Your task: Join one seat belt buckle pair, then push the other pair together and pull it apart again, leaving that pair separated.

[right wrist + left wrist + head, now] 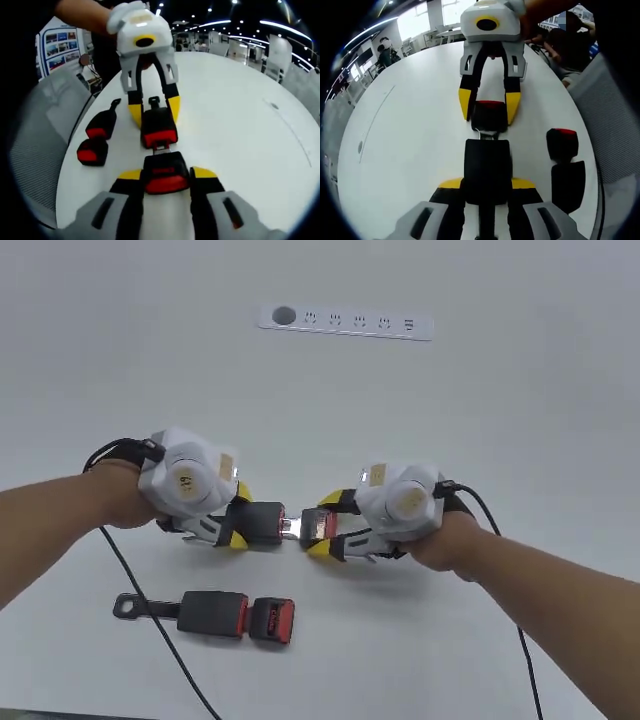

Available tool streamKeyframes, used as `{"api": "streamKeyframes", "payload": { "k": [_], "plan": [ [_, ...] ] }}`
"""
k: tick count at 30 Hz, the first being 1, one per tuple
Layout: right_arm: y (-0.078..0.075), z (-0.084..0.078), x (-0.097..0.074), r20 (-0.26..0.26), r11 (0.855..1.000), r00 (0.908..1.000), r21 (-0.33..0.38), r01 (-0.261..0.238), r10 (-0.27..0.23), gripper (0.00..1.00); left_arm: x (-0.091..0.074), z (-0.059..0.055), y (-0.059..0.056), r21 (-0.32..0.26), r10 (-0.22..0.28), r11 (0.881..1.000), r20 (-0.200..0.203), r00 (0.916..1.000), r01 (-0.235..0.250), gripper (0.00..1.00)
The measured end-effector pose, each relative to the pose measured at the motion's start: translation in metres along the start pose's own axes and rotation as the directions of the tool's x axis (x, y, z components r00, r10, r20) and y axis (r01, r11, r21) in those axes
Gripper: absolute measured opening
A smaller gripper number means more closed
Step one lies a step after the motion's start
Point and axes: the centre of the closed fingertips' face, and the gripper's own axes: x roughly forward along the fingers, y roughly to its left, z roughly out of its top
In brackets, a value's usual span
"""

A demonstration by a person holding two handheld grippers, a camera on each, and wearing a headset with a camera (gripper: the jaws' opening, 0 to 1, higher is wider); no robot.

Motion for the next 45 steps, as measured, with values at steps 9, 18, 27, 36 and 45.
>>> {"api": "streamKeyframes", "payload": {
  "k": [9,18,27,36,45],
  "plan": [
    [0.003,0.009,0.011,-0.010,1.000,1.0000,-0.002,0.001,-0.001,0.35,0.001,-0.001,0.001,0.018,-0.009,1.000,-0.017,0.9998,0.010,0.33],
    [0.004,0.009,0.013,-0.049,1.000,0.9987,0.003,0.010,-0.010,0.35,0.001,-0.001,0.000,0.027,-0.010,1.000,-0.014,0.9998,0.011,0.33],
    [0.005,0.010,0.014,-0.094,1.000,0.9956,-0.028,-0.007,0.004,0.35,0.001,-0.001,-0.001,0.028,-0.013,1.000,-0.020,0.9997,0.014,0.33],
    [0.005,0.010,0.014,-0.115,0.999,0.9933,-0.035,-0.004,0.000,0.35,0.001,-0.001,-0.001,0.025,-0.016,1.000,-0.017,0.9997,0.016,0.33],
    [0.004,0.010,0.014,-0.120,1.000,0.9927,-0.028,0.009,-0.012,0.35,0.001,-0.001,-0.001,0.017,-0.015,1.000,-0.012,0.9998,0.015,0.33]
  ]
}}
